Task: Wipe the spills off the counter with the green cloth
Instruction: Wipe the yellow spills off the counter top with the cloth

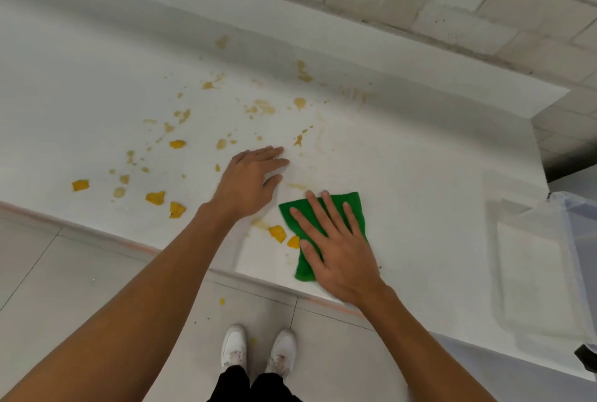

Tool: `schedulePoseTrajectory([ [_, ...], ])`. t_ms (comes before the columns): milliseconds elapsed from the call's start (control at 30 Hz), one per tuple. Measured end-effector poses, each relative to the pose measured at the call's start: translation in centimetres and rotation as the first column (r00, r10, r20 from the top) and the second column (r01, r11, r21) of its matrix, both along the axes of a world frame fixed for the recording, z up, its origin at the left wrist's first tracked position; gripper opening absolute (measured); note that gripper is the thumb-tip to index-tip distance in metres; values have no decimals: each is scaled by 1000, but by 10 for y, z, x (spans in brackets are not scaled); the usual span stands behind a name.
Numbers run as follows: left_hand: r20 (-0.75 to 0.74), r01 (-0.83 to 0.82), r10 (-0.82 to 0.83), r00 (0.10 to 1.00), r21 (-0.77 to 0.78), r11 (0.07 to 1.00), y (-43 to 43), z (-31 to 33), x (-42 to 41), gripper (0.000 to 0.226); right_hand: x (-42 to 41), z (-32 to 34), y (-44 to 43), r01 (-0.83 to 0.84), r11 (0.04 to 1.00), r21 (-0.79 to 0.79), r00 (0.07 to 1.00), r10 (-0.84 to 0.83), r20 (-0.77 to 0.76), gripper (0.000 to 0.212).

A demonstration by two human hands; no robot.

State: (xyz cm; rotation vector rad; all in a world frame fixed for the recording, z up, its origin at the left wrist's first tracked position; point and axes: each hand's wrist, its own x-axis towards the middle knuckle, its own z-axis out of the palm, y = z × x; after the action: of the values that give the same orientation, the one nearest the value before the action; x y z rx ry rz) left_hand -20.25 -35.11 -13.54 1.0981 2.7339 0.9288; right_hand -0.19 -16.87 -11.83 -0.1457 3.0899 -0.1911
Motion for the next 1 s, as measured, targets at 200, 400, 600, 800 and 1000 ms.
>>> schedulePoseTrajectory([
  [200,17,0,-1,1000,42,999,-2,-3,-3,40,25,10,-16,-278,960,-27,957,280,81,61],
  [400,46,-47,43,998,75,996,0,-9,2,40,38,11,27,-226,973,-53,969,230,95,60],
  [600,51,-58,55,997,68,996,1,-7,4,44,5,-3,-7,109,993,-32,994,-109,12,61],
  [800,34,-23,21,999,59,998,-2,-8,-1,42,22,-2,-26,-144,989,-41,989,145,16,59],
  [1000,-40,-5,8,999,69,998,-8,-11,-8,40,20,-8,-3,227,973,-44,974,-228,-19,59],
])
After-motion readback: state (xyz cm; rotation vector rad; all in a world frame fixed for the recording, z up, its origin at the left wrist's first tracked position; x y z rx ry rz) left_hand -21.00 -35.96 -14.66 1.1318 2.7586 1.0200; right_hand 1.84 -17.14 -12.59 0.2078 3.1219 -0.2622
